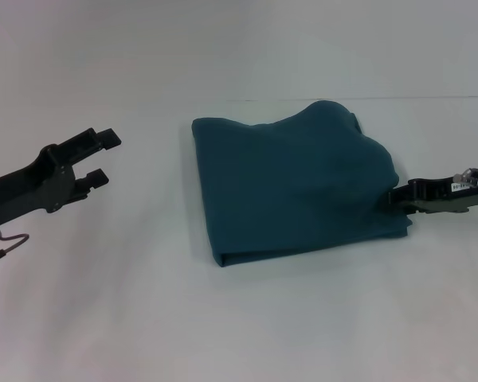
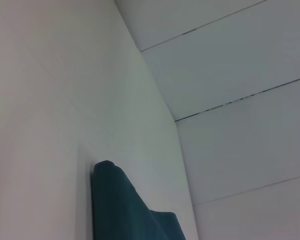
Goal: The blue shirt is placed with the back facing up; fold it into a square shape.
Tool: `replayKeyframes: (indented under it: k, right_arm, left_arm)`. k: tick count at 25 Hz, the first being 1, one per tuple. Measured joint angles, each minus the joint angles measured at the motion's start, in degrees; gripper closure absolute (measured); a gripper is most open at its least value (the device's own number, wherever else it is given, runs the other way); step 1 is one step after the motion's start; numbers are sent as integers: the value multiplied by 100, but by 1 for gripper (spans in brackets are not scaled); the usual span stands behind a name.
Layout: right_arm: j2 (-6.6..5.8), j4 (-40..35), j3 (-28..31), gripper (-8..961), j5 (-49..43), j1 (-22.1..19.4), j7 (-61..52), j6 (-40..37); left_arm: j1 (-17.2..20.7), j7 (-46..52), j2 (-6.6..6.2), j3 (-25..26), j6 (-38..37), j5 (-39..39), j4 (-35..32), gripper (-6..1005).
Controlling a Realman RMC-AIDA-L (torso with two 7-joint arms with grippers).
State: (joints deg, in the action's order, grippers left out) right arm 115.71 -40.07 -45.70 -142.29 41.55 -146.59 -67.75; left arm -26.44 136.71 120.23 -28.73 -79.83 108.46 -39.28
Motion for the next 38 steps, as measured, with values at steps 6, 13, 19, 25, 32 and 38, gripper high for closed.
replayKeyframes:
  k: [6,13,19,25,32,38]
  right_arm:
    - [-13,71,-18,558,-6,22,-35,21]
    - [-38,161,-18,680,-37,53,-48,31]
    - [-59,143,-12,909,-42,53,-68,-49]
    - [-132,-59,9,915,-50,-52,-268,-343]
    - [-169,-75,50,913,-53,-158,-305,-370]
    - [-154,0,118,902,-28,-114,-310,-264]
  left_arm:
    - [3,-10,0,0,12,0,1,50]
    - [-16,-13,0,0,11,0,0,50]
    - [-9,-13,0,-1,-9,0,4,50]
    - [0,-13,8,-1,-29,0,8,50]
    - [7,-13,9,-1,-33,0,9,50]
    - [13,-13,16,-1,-38,0,9,51]
